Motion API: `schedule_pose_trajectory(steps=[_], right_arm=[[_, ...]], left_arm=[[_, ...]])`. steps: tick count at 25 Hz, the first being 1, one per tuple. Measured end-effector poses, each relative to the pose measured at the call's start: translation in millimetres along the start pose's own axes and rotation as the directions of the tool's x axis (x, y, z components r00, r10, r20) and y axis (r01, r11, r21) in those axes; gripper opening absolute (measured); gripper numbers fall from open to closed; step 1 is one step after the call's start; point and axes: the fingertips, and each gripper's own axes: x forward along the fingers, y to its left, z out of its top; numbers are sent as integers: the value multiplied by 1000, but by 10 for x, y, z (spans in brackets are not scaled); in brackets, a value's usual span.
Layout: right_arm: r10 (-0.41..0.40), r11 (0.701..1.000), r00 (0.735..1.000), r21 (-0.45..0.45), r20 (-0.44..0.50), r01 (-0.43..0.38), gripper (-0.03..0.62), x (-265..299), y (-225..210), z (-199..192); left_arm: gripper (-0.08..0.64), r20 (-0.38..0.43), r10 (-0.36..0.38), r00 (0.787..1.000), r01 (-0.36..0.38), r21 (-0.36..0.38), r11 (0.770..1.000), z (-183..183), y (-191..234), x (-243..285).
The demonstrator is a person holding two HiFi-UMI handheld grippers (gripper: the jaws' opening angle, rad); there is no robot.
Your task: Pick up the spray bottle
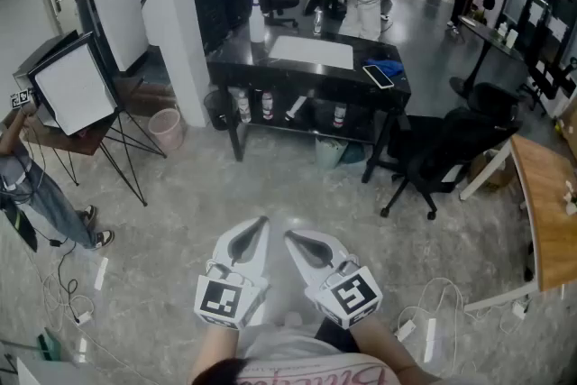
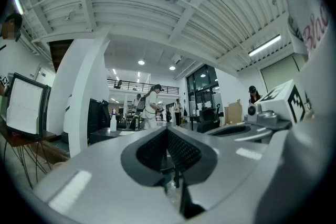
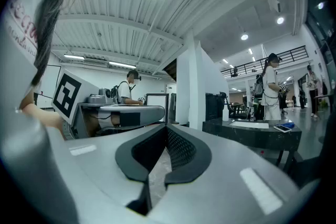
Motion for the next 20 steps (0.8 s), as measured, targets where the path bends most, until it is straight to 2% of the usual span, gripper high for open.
schedule_pose_trajectory(steps=[5, 17, 20], right_arm=[[9, 1000, 1000, -8, 1, -9, 0, 22, -63, -11], [10, 1000, 1000, 19, 0, -10, 2, 98, -308, -98], [25, 1000, 1000, 17, 5, -25, 2, 204, -393, -96]], left_arm=[[0, 3, 2, 1000, -2, 2, 1000, -44, 44, 81], [0, -8, 29, 1000, -29, -59, 998, -165, 120, 262], [0, -9, 30, 1000, -31, -48, 998, -185, 224, 391]])
